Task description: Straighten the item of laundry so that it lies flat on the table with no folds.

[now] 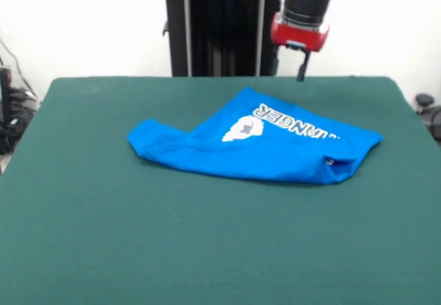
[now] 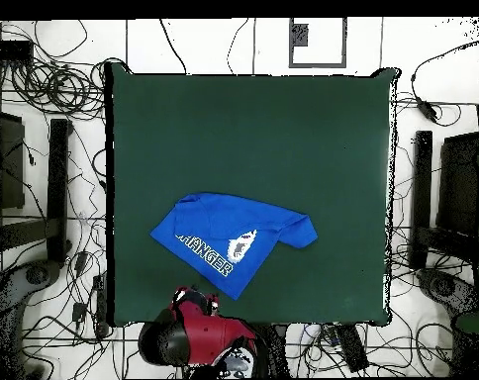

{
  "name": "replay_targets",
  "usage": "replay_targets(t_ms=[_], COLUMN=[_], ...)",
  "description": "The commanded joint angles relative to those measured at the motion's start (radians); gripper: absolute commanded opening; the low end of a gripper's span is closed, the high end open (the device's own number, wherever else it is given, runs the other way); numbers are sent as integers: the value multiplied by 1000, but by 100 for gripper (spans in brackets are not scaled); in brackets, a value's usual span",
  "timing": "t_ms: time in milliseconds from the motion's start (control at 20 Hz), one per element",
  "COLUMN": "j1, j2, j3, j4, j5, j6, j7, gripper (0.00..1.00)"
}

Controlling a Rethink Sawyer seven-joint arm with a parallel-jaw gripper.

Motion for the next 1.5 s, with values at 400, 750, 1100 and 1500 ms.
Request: replay_targets(t_ms=[400,750,1100,1500], j1=[24,7,53,62], j2=[91,139,129,169], j3=[91,125,122,131], j4=[18,1,11,5], j5=[282,294,381,389], j6=[-275,-349,-376,-450], j7=[426,491,603,700], gripper=[100,100,100,100])
